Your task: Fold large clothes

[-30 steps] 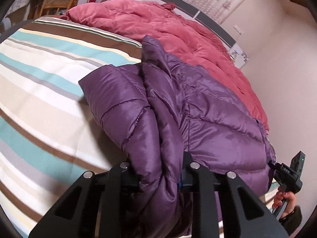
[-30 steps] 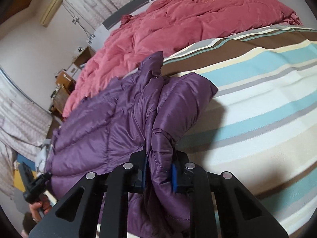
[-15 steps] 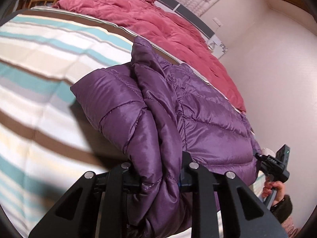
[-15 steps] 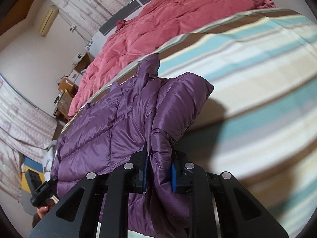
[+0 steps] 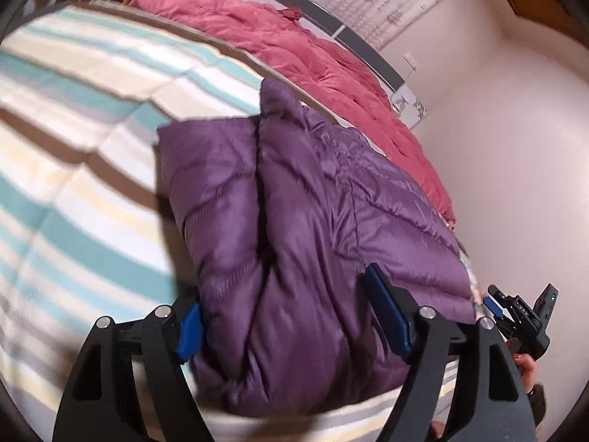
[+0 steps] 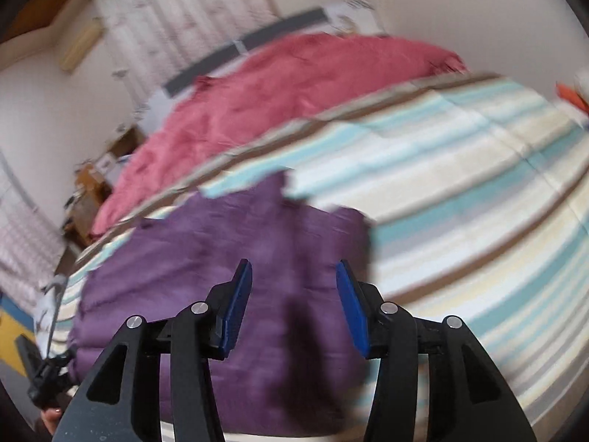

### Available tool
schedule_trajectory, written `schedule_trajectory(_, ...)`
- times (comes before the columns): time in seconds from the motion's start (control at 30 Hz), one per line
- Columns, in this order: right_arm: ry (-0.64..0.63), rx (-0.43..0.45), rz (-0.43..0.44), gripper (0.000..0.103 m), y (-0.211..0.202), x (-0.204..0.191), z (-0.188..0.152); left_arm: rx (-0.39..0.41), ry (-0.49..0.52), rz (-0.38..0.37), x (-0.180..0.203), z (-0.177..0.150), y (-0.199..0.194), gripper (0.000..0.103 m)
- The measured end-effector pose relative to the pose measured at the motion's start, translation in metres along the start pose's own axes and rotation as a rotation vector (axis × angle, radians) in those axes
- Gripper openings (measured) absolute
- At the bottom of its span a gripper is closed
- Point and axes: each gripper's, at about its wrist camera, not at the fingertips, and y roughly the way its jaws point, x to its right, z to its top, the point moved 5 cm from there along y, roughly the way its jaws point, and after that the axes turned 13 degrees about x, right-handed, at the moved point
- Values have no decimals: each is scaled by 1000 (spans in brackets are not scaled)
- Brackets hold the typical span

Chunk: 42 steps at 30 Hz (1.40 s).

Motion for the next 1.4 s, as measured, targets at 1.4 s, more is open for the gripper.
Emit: schedule_trajectory(1.4,-409,-150,224,19,68,-165,-120,98,-155,29,29,-48,-28,81)
